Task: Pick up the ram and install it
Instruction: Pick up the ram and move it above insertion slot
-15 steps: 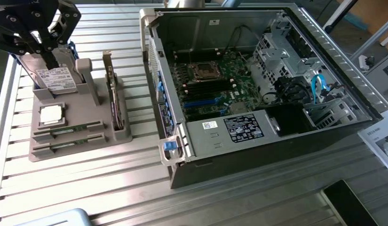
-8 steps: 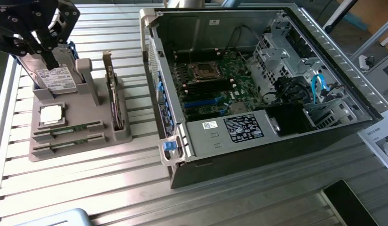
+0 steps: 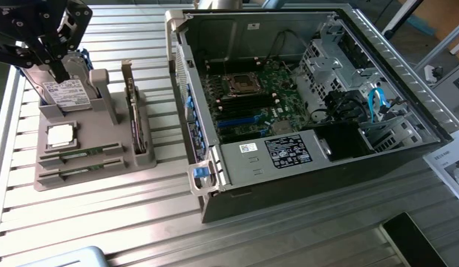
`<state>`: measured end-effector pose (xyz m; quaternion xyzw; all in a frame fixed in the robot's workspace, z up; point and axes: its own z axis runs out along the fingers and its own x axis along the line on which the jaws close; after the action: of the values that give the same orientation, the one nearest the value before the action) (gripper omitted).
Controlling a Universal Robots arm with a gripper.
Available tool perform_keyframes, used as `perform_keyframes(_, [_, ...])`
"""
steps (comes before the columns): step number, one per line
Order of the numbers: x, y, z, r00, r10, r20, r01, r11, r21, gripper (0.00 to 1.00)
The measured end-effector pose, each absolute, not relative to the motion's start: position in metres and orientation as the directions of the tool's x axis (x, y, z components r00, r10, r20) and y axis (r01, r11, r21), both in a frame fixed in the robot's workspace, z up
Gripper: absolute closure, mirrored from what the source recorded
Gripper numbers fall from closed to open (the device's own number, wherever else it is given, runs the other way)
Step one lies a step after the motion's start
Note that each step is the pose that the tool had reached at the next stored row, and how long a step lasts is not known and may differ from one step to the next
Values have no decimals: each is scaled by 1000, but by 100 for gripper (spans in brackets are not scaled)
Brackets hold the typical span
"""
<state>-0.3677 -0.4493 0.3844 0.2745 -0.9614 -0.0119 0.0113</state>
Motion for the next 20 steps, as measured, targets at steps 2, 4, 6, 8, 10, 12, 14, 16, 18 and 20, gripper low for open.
perform_keyframes(2, [-368,-449,384,-839,-545,15,-544,839,29,89])
perform_keyframes(4, [-368,-449,384,-824,-567,15,-566,824,29,89])
perform_keyframes(6, [-368,-449,384,-813,-582,15,-581,813,29,89])
perform_keyframes(8, [-368,-449,384,-798,-602,15,-602,798,29,89])
perform_keyframes(10, [-368,-449,384,-788,-615,15,-615,788,29,89])
perform_keyframes(12, [-368,-449,384,-773,-635,15,-634,773,29,89])
perform_keyframes(14, [-368,-449,384,-762,-647,15,-647,762,29,89])
perform_keyframes(16, [-368,-449,384,-746,-666,15,-665,746,29,89])
perform_keyframes(18, [-368,-449,384,-729,-684,15,-684,729,29,89])
perform_keyframes(20, [-368,-449,384,-716,-698,15,-698,716,29,89])
